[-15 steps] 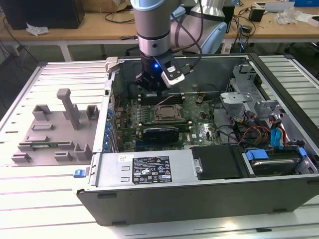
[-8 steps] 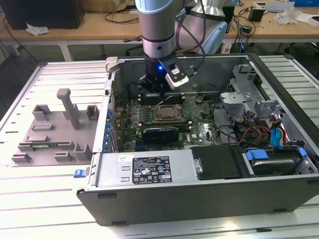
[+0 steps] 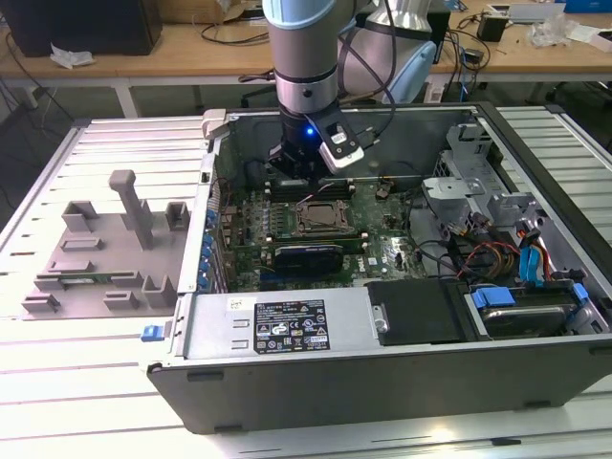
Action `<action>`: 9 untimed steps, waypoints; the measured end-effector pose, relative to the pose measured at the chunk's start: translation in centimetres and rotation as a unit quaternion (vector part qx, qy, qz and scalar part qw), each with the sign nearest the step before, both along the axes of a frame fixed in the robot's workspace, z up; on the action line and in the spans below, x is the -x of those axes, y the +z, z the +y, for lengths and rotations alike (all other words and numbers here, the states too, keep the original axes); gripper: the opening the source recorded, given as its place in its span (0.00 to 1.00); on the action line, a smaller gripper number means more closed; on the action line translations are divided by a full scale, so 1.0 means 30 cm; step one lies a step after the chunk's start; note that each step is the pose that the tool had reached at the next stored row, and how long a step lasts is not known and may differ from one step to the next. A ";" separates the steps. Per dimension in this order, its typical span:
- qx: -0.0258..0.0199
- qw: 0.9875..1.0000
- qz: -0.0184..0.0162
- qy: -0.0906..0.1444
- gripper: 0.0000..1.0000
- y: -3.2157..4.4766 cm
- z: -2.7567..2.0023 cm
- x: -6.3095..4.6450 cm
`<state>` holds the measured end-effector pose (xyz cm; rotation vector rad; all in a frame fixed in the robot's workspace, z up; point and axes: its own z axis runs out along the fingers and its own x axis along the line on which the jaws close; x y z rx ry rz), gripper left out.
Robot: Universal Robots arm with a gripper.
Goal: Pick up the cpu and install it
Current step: 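Install the first cpu locking lever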
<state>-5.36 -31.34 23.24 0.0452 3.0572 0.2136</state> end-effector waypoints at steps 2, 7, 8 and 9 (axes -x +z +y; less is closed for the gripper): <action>0.000 1.000 0.000 0.000 0.11 0.000 0.000 0.000; 0.000 1.000 0.000 -0.004 0.11 -0.002 0.000 -0.003; 0.000 1.000 0.000 -0.004 0.11 -0.003 0.000 -0.003; 0.000 1.000 0.000 -0.005 0.11 -0.003 0.001 -0.004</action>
